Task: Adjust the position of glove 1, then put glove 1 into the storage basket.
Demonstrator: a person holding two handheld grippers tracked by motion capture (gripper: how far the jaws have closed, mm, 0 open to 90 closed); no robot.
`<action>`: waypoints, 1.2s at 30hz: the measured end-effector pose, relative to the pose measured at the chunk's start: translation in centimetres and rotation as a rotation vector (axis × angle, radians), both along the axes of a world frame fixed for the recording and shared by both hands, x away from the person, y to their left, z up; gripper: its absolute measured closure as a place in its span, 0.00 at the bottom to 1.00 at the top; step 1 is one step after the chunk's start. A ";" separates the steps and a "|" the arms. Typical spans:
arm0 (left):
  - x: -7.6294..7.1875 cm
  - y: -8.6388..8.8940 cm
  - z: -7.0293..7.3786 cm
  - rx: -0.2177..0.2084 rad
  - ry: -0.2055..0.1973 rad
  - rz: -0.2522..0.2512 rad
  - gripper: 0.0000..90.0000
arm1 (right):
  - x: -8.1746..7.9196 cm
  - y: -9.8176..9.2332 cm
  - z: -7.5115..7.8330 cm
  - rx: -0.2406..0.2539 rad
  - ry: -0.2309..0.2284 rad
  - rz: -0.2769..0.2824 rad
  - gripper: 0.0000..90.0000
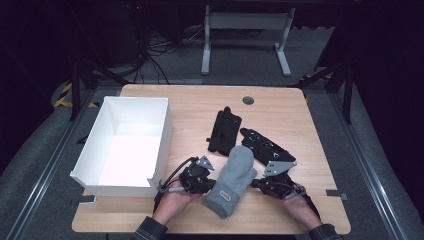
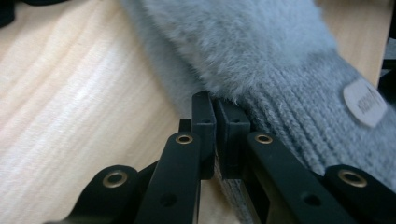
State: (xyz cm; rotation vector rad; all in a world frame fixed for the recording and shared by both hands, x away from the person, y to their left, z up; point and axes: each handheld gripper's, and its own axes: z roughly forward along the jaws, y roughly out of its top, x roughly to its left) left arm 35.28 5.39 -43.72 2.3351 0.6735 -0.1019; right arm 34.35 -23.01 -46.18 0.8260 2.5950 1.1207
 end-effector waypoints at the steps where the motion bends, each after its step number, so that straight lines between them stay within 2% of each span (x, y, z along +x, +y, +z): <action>1: -0.1 0.0 0.0 -0.002 0.002 -0.004 0.97 | 0.2 0.1 0.0 -0.002 -0.003 -0.003 1.00; 7: -0.8 -0.7 -0.4 -0.021 0.014 -0.036 0.94 | 1.3 0.7 0.0 -0.004 -0.013 -0.021 1.00; 10: -0.8 -0.6 -0.3 -0.012 0.004 -0.022 0.84 | 1.6 0.7 0.1 0.003 -0.023 -0.024 1.00; 11: -0.6 -0.3 -0.2 -0.003 -0.001 -0.004 0.84 | 1.6 0.6 0.2 0.002 -0.023 -0.026 1.00; 12: -0.5 0.0 -0.1 0.005 -0.012 0.022 0.78 | 1.5 0.4 0.3 0.000 -0.026 -0.029 1.00; 13: -0.4 0.3 0.1 0.009 -0.020 0.036 0.75 | 1.5 0.1 0.4 0.003 -0.028 -0.033 0.97; 15: -0.3 0.8 0.6 -0.009 -0.039 0.058 0.69 | 1.5 -0.5 0.6 0.014 -0.025 -0.047 0.90; 16: -0.3 0.8 0.6 -0.009 -0.039 0.058 0.65 | 1.5 -0.5 0.6 0.014 -0.025 -0.047 0.90; 17: -0.2 1.0 0.9 -0.014 -0.054 0.068 0.61 | 1.4 -1.4 0.8 0.023 -0.029 -0.065 0.78; 18: -0.1 1.2 1.3 -0.023 -0.067 0.083 0.58 | 1.3 -1.8 0.8 0.024 -0.025 -0.073 0.76; 19: -0.1 1.2 1.3 -0.023 -0.067 0.083 0.55 | 1.3 -2.1 0.8 0.026 -0.023 -0.076 0.73; 23: 0.4 1.4 2.5 -0.067 -0.089 0.092 0.44 | 0.6 -3.4 0.5 0.012 -0.015 -0.095 0.53; 26: 0.8 0.9 3.2 -0.080 -0.112 0.084 0.32 | 0.1 -4.0 0.4 0.013 -0.023 -0.106 0.43; 31: 1.8 -0.2 3.9 -0.085 -0.130 0.067 0.20 | -0.4 -4.5 0.3 0.021 -0.026 -0.115 0.36; 33: 2.2 -0.7 4.1 -0.081 -0.146 0.066 0.17 | -0.6 -4.7 0.1 0.018 -0.024 -0.113 0.34; 36: 2.9 -1.4 4.2 -0.080 -0.148 0.065 0.16 | -0.8 -4.8 -0.1 0.015 -0.023 -0.109 0.31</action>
